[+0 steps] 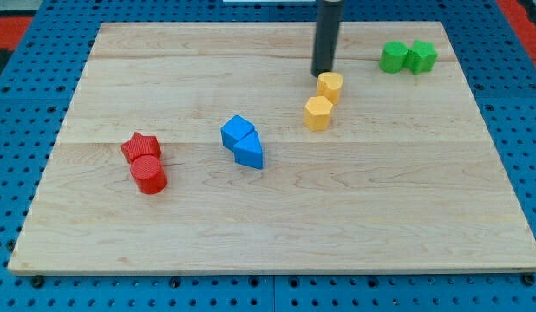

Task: Move the yellow heart vertically below the green star

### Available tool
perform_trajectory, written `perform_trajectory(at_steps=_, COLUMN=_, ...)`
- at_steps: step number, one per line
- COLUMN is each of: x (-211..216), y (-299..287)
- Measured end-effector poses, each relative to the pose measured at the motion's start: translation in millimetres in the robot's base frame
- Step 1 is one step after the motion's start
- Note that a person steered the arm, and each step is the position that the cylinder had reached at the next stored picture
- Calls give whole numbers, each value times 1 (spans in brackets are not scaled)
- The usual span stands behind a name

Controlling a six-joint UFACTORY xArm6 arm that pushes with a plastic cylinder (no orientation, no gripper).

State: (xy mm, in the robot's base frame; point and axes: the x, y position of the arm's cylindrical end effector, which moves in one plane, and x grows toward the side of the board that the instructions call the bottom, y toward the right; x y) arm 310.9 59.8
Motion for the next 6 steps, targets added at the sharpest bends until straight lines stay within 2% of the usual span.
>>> perform_trajectory(at_steps=1, x=4, y=-23)
perform_trajectory(at_steps=2, x=27, y=7)
perform_trajectory(at_steps=3, x=32, y=68)
perform_trajectory(at_steps=4, x=32, y=86)
perform_trajectory(at_steps=5, x=35, y=51)
perform_trajectory(at_steps=6, x=53, y=63)
